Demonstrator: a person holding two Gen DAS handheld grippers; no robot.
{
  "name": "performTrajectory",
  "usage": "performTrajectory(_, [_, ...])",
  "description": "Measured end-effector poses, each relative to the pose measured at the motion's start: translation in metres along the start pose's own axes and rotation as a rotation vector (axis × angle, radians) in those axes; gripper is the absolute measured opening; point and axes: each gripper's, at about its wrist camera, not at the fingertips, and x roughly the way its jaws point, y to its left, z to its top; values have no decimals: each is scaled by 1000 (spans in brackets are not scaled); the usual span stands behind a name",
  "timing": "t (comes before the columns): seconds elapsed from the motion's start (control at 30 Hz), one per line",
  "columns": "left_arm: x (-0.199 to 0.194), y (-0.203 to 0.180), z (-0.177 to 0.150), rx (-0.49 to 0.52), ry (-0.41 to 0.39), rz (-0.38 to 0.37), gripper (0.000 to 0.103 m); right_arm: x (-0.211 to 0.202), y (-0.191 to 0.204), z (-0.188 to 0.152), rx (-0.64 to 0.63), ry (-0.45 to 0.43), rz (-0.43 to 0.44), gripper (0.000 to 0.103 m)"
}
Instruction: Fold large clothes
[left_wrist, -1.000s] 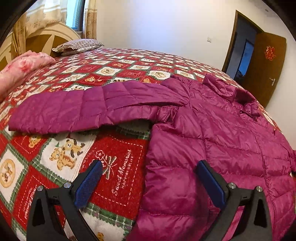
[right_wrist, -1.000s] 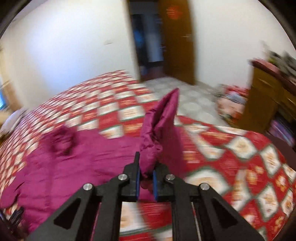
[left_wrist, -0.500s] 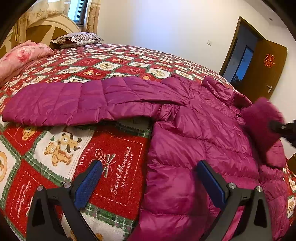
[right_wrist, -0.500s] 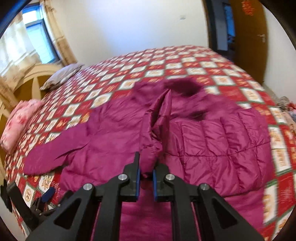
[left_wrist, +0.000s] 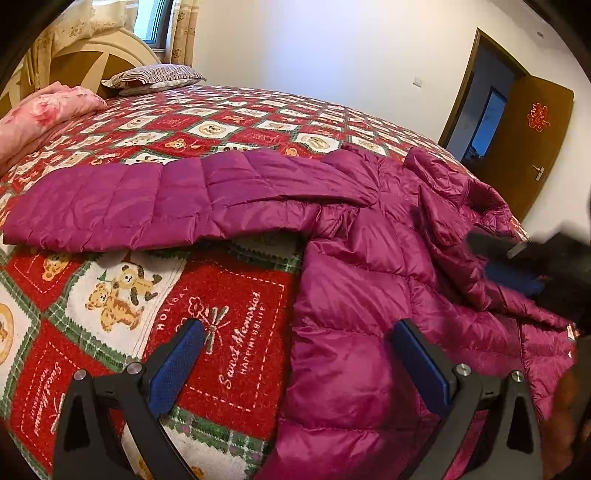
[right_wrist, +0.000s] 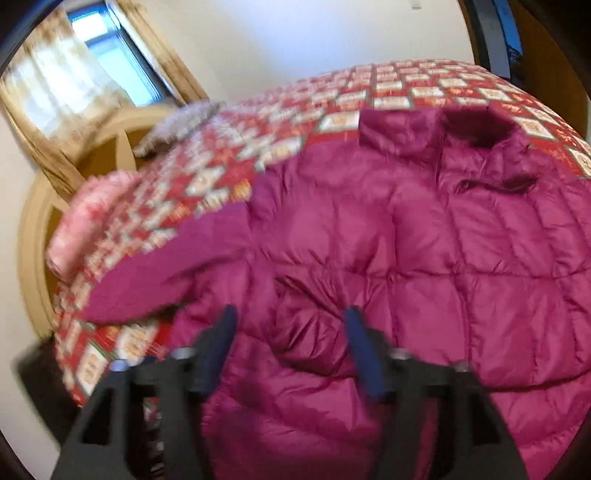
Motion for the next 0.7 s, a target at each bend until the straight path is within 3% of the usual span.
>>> performTrajectory(0.1, [0, -2, 2, 10, 14, 16, 102, -40, -6, 9, 4, -95, 17, 66])
performTrajectory(0.17, [-5, -8, 6, 43, 24, 48, 102, -70, -19, 14, -3, -159, -28, 53])
performTrajectory(0.3, [-24, -31, 29, 113, -30, 101, 102, -119, -83, 23, 42, -275, -342, 48])
performTrajectory(0.37, [-32, -50, 45, 126, -74, 89, 102, -125, -116, 24, 112, -269, -419, 48])
performTrajectory(0.5, [-17, -89, 72, 156, -107, 86, 102, -112, -169, 14, 232, -209, -493, 48])
performTrajectory(0.63, [34, -117, 74, 193, -34, 187, 102, -80, -183, -3, 249, -121, -498, 48])
performTrajectory(0.7, [57, -122, 64, 214, 12, 248, 102, -73, -177, -8, 206, -127, -528, 48])
